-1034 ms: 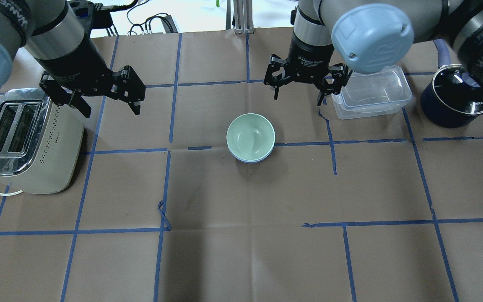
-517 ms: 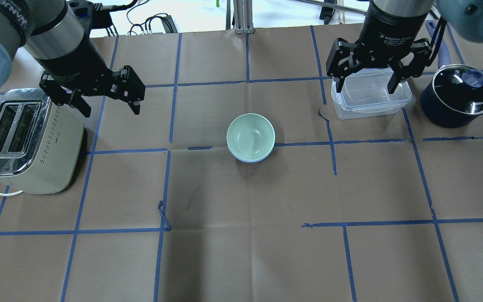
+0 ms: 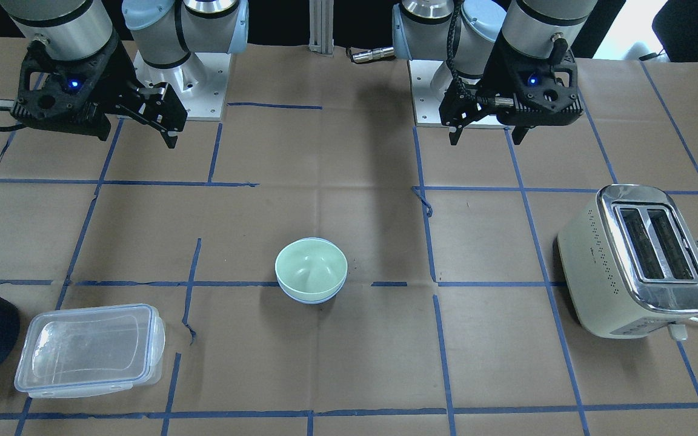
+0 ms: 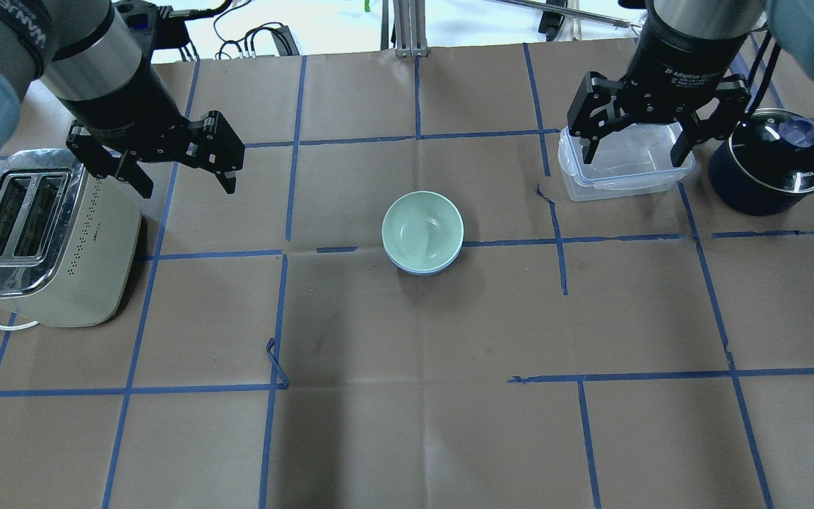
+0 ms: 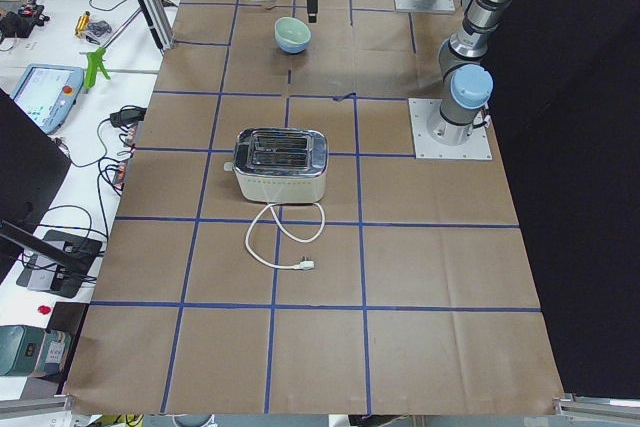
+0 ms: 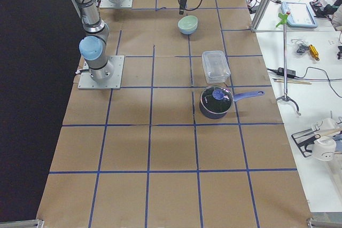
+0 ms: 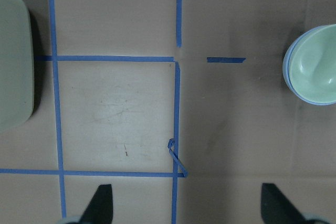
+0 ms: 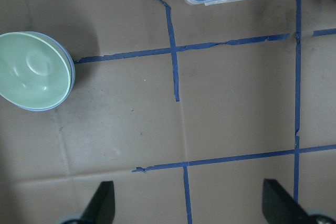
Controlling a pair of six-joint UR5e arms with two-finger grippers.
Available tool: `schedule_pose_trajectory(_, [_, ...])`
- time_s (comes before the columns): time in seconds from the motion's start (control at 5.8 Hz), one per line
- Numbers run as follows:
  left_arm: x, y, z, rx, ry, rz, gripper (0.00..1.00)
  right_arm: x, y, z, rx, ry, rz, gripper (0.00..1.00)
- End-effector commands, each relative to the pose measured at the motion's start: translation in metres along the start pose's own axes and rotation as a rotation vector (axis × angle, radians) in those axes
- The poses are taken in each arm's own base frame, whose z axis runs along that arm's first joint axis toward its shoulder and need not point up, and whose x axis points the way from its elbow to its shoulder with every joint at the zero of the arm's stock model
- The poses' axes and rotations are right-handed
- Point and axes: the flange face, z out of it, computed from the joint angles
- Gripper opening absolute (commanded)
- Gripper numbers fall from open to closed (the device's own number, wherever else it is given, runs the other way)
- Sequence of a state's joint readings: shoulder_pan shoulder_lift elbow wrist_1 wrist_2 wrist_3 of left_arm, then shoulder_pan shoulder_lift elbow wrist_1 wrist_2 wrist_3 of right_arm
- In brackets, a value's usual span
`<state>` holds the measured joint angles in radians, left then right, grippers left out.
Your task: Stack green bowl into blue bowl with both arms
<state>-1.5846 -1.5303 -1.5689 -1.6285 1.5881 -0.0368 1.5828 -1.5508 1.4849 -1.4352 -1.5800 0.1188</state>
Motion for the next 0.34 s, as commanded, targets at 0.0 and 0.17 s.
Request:
schedule_pose_trajectory(0.0, [-0.0001,-0.0002,-0.0002,0.0,-0.001,0.0,0.98,-0.0004,0.0015,-0.0008,0.003,0.003,-0.004,1.0])
schedule_pose_trajectory(0.17, [-0.0006,0.0003,-0.0009,0.002,-0.006,0.0,0.98,-0.0011,0.0017,-0.0015,0.004,0.003,-0.006,1.0])
